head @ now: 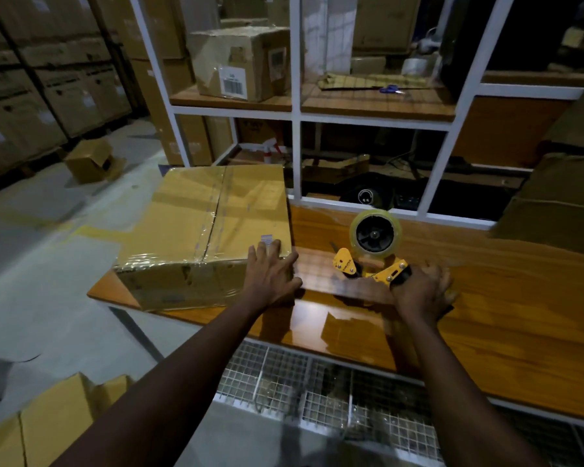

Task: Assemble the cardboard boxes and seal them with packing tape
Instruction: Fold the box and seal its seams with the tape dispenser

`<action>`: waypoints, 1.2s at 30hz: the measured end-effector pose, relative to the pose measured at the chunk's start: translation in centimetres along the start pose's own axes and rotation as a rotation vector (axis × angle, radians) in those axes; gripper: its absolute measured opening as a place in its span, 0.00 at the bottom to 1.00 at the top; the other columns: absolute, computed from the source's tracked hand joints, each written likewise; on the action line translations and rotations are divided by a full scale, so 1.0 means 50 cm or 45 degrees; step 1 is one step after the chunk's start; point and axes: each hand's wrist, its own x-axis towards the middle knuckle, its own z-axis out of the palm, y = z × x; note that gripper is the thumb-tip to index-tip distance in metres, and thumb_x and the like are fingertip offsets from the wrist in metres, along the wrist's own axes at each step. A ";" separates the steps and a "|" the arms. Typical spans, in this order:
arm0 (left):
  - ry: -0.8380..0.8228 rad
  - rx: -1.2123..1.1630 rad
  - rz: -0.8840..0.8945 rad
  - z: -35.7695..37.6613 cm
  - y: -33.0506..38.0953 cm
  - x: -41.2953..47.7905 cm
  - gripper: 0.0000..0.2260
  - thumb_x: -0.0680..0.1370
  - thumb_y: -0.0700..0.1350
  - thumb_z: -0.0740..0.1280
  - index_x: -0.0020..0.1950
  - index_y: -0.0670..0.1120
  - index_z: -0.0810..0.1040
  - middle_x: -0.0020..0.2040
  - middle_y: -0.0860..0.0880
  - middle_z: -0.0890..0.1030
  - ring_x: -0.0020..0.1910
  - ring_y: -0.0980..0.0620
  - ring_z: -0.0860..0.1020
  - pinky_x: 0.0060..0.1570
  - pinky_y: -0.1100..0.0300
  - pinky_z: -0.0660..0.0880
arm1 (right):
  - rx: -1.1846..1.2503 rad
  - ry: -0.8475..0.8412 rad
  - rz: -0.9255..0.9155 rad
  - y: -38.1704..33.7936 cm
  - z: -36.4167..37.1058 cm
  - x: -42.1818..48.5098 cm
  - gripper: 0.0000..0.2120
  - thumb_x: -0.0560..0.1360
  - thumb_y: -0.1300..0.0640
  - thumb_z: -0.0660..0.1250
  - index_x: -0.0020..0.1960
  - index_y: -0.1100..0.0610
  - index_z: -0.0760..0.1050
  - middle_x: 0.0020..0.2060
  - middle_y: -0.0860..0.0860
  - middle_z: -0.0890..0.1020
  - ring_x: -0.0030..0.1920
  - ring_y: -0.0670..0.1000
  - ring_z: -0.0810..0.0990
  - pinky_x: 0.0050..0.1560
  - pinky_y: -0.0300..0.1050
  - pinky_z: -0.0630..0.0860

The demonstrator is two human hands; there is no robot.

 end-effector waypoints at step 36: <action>0.182 -0.293 -0.053 0.042 -0.262 -0.071 0.30 0.75 0.62 0.49 0.71 0.50 0.72 0.72 0.45 0.72 0.71 0.43 0.70 0.69 0.36 0.60 | 0.343 -0.304 -0.606 -0.436 0.016 -0.177 0.29 0.79 0.41 0.60 0.77 0.49 0.61 0.79 0.53 0.58 0.79 0.57 0.53 0.76 0.61 0.47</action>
